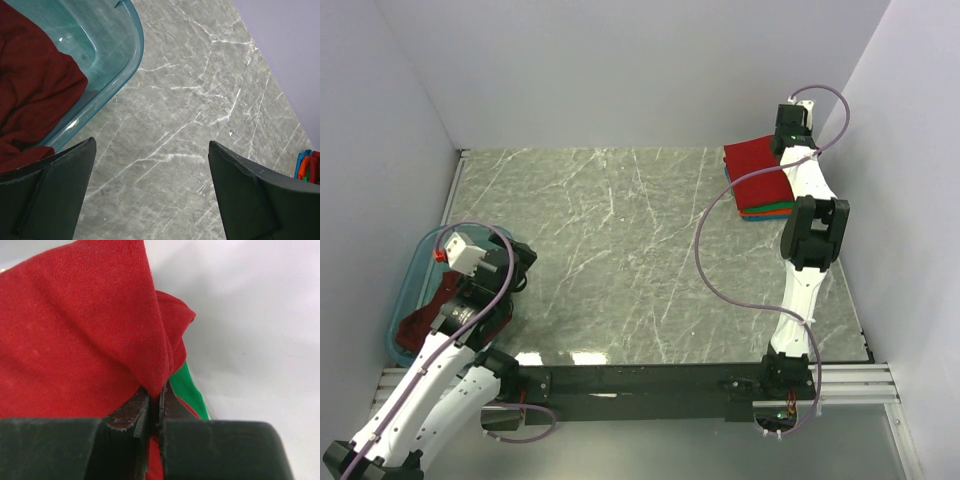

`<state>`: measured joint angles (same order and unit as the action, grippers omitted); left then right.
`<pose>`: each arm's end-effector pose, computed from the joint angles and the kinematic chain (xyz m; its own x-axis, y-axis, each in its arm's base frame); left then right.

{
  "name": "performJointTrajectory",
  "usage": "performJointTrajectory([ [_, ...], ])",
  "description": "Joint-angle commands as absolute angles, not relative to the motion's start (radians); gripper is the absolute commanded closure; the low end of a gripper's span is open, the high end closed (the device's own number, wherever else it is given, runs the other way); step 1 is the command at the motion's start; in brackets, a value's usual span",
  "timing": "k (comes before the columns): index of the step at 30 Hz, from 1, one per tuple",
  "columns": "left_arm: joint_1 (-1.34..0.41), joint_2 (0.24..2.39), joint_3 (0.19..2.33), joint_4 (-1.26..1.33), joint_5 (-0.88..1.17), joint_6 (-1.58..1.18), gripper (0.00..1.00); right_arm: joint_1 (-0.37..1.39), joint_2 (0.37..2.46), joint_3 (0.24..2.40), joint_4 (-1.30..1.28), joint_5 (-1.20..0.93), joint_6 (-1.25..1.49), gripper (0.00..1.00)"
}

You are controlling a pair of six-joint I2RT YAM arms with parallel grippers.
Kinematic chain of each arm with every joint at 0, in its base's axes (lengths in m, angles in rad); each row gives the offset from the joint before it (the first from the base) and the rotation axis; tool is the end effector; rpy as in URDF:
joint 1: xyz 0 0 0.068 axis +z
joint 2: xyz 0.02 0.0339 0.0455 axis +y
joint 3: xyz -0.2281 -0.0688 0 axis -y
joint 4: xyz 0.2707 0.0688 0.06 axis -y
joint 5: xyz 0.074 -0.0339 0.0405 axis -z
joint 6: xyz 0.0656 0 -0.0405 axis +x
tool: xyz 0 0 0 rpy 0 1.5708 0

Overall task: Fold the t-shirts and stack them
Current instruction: Neatly place the folded tshirt to the corner, then reset both grippers

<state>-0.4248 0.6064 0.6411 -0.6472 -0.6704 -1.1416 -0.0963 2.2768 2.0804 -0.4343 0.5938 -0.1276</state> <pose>0.2023 -0.0468 0.2408 -0.0905 -0.7411 -0.6653 -0.5347 0.5997 -0.5954 0.5428 -0.0893 0.2174 -0.6496 -0.0432 -0.7591 0.4505 0.7824 -0.4300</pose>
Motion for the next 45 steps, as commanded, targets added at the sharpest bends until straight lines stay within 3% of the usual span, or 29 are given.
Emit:
performJointTrajectory([
  [1,-0.425,0.627,0.686,-0.601,-0.680,-1.121,0.01,-0.120,2.292,2.140,-0.385,0.652,-0.092,0.93],
  [2,-0.425,0.635,0.687,-0.601,-0.681,-1.121,0.01,-0.121,2.296,2.144,-0.388,0.675,-0.086,0.92],
  [4,-0.425,0.652,0.693,-0.597,-0.683,-1.118,0.01,-0.127,2.306,2.158,-0.405,0.692,-0.069,0.77],
  [6,-0.425,0.670,0.702,-0.597,-0.681,-1.112,0.00,-0.132,2.310,2.152,-0.405,0.689,-0.067,0.70],
  [10,-0.425,0.698,0.724,-0.598,-0.658,-1.086,0.01,-0.130,2.284,2.128,-0.396,0.710,-0.046,0.31],
  [13,-0.425,0.712,0.736,-0.609,-0.657,-1.086,0.01,-0.130,2.252,2.121,-0.408,0.715,-0.022,0.21],
  [24,-0.425,0.726,0.742,-0.558,-0.598,-1.038,0.00,-0.097,1.952,1.924,-0.403,0.546,0.079,0.19],
  [30,-0.425,0.703,0.762,-0.566,-0.558,-1.023,0.01,-0.087,1.731,1.734,-0.354,0.303,0.184,0.17],
  [35,-0.425,0.652,0.755,-0.604,-0.537,-1.048,0.01,-0.087,1.591,1.657,-0.422,0.223,0.277,0.15],
  [40,-0.425,0.592,0.709,-0.607,-0.592,-1.081,0.01,-0.066,1.305,1.309,-0.295,0.069,0.420,0.14],
  [45,-0.425,0.592,0.733,-0.644,-0.568,-1.082,0.00,-0.005,1.062,0.990,-0.302,0.080,0.492,0.12],
])
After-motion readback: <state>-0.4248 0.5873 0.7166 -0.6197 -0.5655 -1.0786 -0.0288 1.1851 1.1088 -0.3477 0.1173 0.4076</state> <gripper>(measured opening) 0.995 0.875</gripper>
